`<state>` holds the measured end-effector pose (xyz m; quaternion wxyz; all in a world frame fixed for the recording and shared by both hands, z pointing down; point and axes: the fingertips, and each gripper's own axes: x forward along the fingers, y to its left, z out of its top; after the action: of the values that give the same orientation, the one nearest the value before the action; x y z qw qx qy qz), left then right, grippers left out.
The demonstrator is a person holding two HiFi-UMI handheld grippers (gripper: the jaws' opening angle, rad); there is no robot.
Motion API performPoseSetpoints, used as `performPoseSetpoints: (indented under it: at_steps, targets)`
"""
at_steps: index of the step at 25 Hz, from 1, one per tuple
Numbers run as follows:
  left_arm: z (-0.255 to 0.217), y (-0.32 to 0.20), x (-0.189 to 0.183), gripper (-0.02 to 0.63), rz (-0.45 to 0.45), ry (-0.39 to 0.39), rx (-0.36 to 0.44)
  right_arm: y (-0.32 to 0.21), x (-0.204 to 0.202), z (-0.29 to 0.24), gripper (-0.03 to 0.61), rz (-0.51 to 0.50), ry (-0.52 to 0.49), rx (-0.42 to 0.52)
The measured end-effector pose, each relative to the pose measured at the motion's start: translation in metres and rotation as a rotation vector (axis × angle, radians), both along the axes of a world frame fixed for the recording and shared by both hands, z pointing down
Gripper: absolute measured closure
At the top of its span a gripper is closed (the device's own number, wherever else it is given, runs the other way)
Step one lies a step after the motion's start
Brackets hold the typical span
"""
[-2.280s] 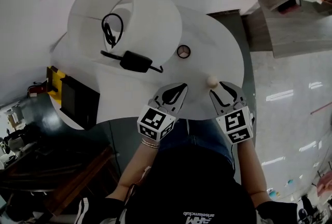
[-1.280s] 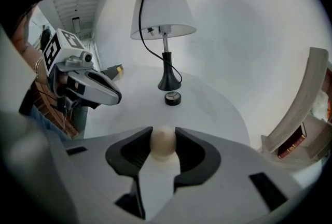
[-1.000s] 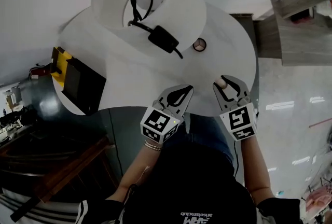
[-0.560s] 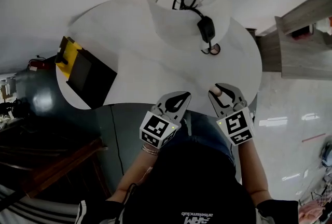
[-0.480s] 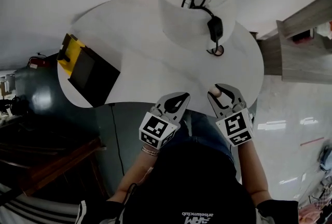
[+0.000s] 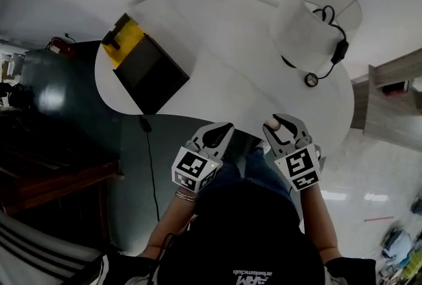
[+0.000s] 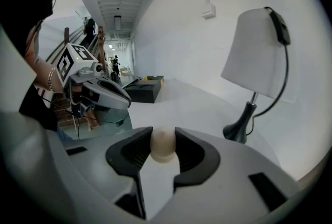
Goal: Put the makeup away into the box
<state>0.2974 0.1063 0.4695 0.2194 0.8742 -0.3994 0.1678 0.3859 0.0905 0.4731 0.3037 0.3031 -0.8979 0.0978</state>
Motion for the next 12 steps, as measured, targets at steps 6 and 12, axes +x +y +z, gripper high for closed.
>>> performPoseSetpoints:
  at_steps: [6, 12]
  targets:
    - [-0.011, 0.023, -0.069, 0.597, -0.141, 0.013, 0.033, 0.007, -0.062, -0.014, 0.434, -0.112, 0.005, 0.032]
    - [-0.016, 0.043, -0.128, 0.597, -0.256, 0.023, 0.057, 0.015, -0.126, -0.026, 0.434, -0.214, -0.001, 0.063]
